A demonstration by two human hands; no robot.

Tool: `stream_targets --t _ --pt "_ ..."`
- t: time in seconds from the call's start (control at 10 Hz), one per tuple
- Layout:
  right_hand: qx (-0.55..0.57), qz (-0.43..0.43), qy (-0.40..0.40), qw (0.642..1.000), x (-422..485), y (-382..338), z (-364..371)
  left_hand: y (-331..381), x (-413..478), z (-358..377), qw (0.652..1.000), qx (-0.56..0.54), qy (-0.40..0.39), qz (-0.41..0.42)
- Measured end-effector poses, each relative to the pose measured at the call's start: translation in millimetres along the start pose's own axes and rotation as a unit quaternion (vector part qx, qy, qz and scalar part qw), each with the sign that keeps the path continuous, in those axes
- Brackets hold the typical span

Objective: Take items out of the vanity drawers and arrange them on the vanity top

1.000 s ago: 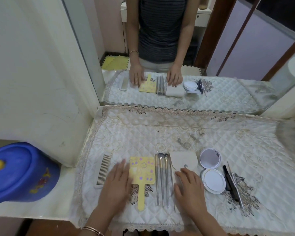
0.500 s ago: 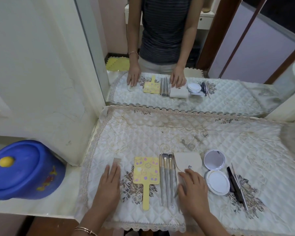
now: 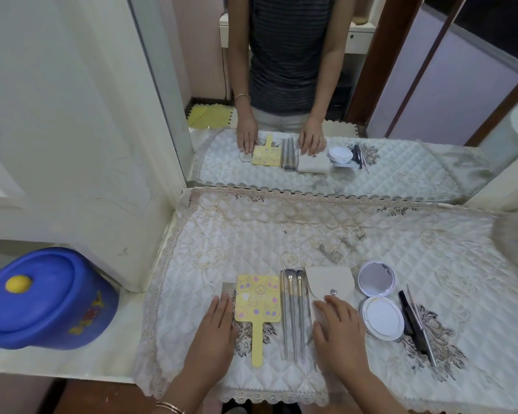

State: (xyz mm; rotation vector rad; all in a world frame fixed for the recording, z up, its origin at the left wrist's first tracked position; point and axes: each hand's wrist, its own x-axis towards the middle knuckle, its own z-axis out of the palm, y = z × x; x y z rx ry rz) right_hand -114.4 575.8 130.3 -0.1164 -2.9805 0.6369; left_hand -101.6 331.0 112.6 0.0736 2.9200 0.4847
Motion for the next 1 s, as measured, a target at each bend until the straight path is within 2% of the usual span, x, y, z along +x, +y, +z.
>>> stream_targets --t 0.1,0.4,0.6,0.7,0.8,0.9,1.0 --pt "-0.009 -0.009 0.008 1.000 1.4 0.1 -2.6 -1.2 -1.4 1.8 0.999 0.030 -0.011 0.017" --pt "-0.024 -0.057 -0.014 0.998 2.0 8.9 -9.4 2.6 -3.8 -2.1 0.997 0.068 -0.034 -0.001" --pt "0.001 -0.094 -0.072 0.993 -0.4 19.7 -13.0 21.4 -3.5 -6.8 0.999 0.028 0.020 -0.042" --pt "0.023 -0.122 -0.090 0.988 -2.2 30.5 -13.9 35.5 -9.0 -7.1 0.996 -0.034 0.059 -0.060" --pt "0.030 -0.151 -0.120 0.981 -9.5 38.0 -25.4 54.6 -17.5 -12.7 0.991 -0.076 0.066 -0.082" --pt "0.116 -0.114 -0.138 0.977 -9.3 40.4 -51.2 69.9 -21.9 -24.4 0.991 -0.109 0.045 -0.064" --pt "0.214 -0.017 -0.095 0.972 9.8 40.0 -91.6 93.9 -11.5 -68.6 0.975 -0.204 0.063 -0.068"
